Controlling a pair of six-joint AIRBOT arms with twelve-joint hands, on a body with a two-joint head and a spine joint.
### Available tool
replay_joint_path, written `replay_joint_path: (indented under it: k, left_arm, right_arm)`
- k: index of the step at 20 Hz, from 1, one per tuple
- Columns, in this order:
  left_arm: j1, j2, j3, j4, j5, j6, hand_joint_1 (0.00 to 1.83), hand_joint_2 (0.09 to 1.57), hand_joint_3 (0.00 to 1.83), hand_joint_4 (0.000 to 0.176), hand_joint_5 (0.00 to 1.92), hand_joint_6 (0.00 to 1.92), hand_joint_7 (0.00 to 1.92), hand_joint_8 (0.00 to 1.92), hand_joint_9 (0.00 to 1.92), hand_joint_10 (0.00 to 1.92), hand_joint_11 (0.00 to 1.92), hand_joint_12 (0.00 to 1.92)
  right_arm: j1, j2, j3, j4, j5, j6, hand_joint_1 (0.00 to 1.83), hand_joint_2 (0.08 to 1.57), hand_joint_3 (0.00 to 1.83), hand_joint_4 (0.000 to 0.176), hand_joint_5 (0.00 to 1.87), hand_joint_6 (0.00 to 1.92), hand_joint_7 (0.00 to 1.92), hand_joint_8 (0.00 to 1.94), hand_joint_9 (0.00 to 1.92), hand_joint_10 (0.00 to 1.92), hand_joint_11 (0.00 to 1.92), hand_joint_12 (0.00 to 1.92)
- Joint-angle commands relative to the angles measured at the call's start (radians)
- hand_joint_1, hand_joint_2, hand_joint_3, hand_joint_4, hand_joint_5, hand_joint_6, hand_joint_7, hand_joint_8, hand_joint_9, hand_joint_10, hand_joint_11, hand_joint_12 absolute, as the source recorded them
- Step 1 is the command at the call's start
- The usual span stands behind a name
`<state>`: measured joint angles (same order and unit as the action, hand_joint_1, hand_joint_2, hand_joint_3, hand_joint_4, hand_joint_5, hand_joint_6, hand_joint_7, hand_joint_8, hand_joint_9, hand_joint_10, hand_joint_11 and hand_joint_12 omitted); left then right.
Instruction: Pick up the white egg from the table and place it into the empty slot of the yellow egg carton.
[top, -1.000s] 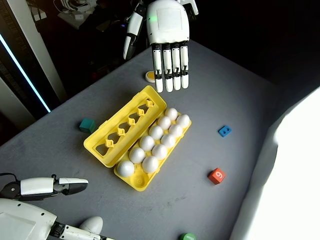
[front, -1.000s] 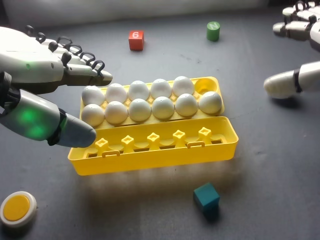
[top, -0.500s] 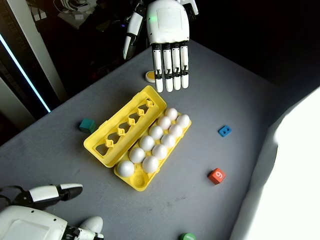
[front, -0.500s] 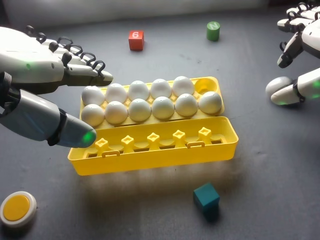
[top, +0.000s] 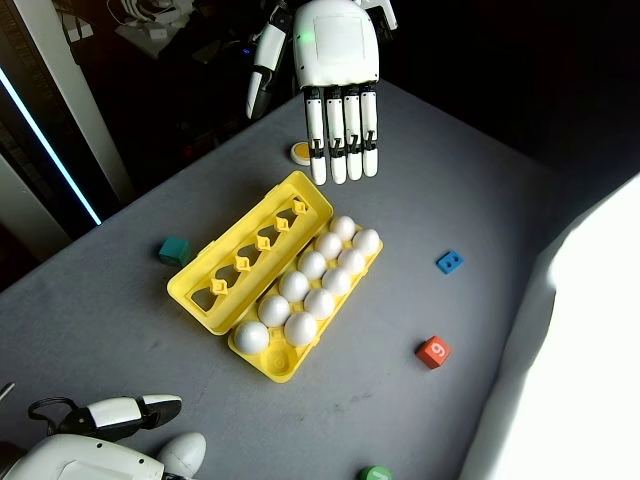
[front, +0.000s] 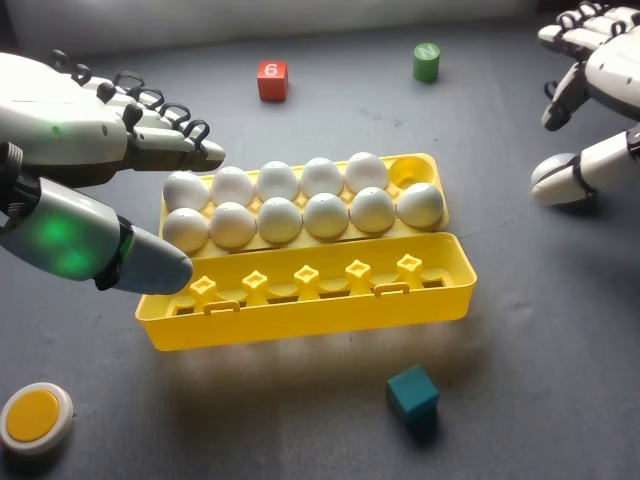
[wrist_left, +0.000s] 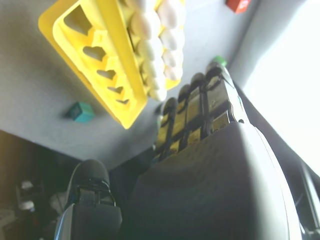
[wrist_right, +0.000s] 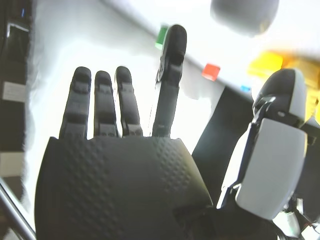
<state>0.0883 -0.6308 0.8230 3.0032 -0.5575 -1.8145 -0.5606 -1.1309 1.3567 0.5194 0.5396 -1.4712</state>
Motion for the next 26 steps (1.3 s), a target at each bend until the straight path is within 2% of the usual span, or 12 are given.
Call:
replay_joint_path:
  k: [1, 4, 9, 12, 13, 14, 17, 19, 20, 21, 24, 26]
  left_arm:
    - [-0.014, 0.006, 0.005, 0.009, 0.089, -0.004, 0.0, 1.17, 0.01, 0.0, 0.0, 0.0, 0.0, 0.0, 0.0, 0.0, 0.0, 0.0]
    - [-0.015, 0.006, 0.005, 0.009, 0.089, -0.006, 0.0, 1.17, 0.01, 0.0, 0.0, 0.0, 0.0, 0.0, 0.0, 0.0, 0.0, 0.0]
    - [-0.017, 0.005, 0.006, 0.009, 0.089, -0.007, 0.0, 1.17, 0.01, 0.0, 0.0, 0.0, 0.0, 0.0, 0.0, 0.0, 0.0, 0.0]
    - [-0.017, 0.005, 0.007, 0.009, 0.089, -0.007, 0.0, 1.17, 0.01, 0.0, 0.0, 0.0, 0.0, 0.0, 0.0, 0.0, 0.0, 0.0]
    - [-0.017, 0.005, 0.008, 0.009, 0.089, -0.007, 0.0, 1.17, 0.01, 0.0, 0.0, 0.0, 0.0, 0.0, 0.0, 0.0, 0.0, 0.0]
    - [-0.017, 0.005, 0.008, 0.009, 0.089, -0.007, 0.0, 1.17, 0.01, 0.0, 0.0, 0.0, 0.0, 0.0, 0.0, 0.0, 0.0, 0.0]
    - [-0.017, 0.005, 0.009, 0.009, 0.089, -0.007, 0.0, 1.17, 0.01, 0.0, 0.0, 0.0, 0.0, 0.0, 0.0, 0.0, 0.0, 0.0]
    - [-0.017, 0.005, 0.01, 0.009, 0.089, -0.007, 0.0, 1.16, 0.0, 0.0, 0.0, 0.0, 0.0, 0.0, 0.0, 0.0, 0.0, 0.0]
    - [-0.017, 0.005, 0.011, 0.009, 0.089, -0.007, 0.0, 1.16, 0.0, 0.0, 0.0, 0.0, 0.0, 0.0, 0.0, 0.0, 0.0, 0.0]
    - [-0.017, 0.005, 0.011, 0.009, 0.089, -0.007, 0.0, 1.16, 0.0, 0.0, 0.0, 0.0, 0.0, 0.0, 0.0, 0.0, 0.0, 0.0]
    - [-0.017, 0.005, 0.011, 0.009, 0.089, -0.007, 0.0, 1.17, 0.01, 0.0, 0.0, 0.0, 0.0, 0.0, 0.0, 0.0, 0.0, 0.0]
    - [-0.017, 0.005, 0.01, 0.009, 0.089, -0.007, 0.0, 1.16, 0.0, 0.0, 0.0, 0.0, 0.0, 0.0, 0.0, 0.0, 0.0, 0.0]
  right_arm:
    - [-0.001, 0.003, 0.011, -0.018, 0.107, 0.01, 0.58, 0.74, 0.0, 0.097, 0.93, 0.01, 0.04, 0.0, 0.0, 0.0, 0.0, 0.0]
    - [-0.005, -0.017, 0.043, -0.071, 0.103, 0.036, 0.6, 0.73, 0.0, 0.09, 0.93, 0.01, 0.04, 0.0, 0.0, 0.0, 0.0, 0.0]
    - [-0.013, -0.045, 0.097, -0.086, 0.073, 0.062, 0.61, 0.74, 0.0, 0.094, 0.94, 0.01, 0.06, 0.01, 0.0, 0.0, 0.0, 0.0]
    - [-0.02, -0.054, 0.114, -0.125, 0.074, 0.102, 0.61, 0.75, 0.0, 0.089, 0.94, 0.01, 0.02, 0.0, 0.0, 0.0, 0.0, 0.0]
    - [-0.022, -0.057, 0.115, -0.127, 0.075, 0.103, 0.6, 0.75, 0.0, 0.096, 0.94, 0.01, 0.01, 0.0, 0.0, 0.0, 0.0, 0.0]
    - [-0.023, -0.06, 0.115, -0.133, 0.077, 0.103, 0.62, 0.75, 0.0, 0.084, 0.95, 0.01, 0.02, 0.01, 0.0, 0.0, 0.0, 0.0]
    - [-0.023, -0.062, 0.115, -0.137, 0.079, 0.103, 0.65, 0.75, 0.0, 0.086, 0.96, 0.01, 0.11, 0.03, 0.0, 0.0, 0.0, 0.0]
    - [-0.023, -0.063, 0.115, -0.138, 0.079, 0.103, 0.67, 0.75, 0.0, 0.072, 0.97, 0.01, 0.15, 0.01, 0.0, 0.0, 0.0, 0.0]
    - [-0.023, -0.065, 0.115, -0.138, 0.079, 0.103, 0.72, 0.75, 0.0, 0.044, 0.97, 0.01, 0.09, 0.0, 0.0, 0.0, 0.0, 0.0]
    - [-0.023, -0.065, 0.115, -0.139, 0.079, 0.103, 0.73, 0.78, 0.01, 0.044, 0.98, 0.01, 0.12, 0.01, 0.0, 0.0, 0.0, 0.0]
    - [-0.023, -0.066, 0.115, -0.139, 0.079, 0.103, 0.88, 0.79, 0.01, 0.0, 1.06, 0.03, 0.09, 0.0, 0.0, 0.0, 0.0, 0.0]
    - [-0.023, -0.067, 0.115, -0.139, 0.081, 0.103, 0.9, 0.83, 0.02, 0.0, 1.06, 0.03, 0.1, 0.01, 0.0, 0.0, 0.0, 0.0]
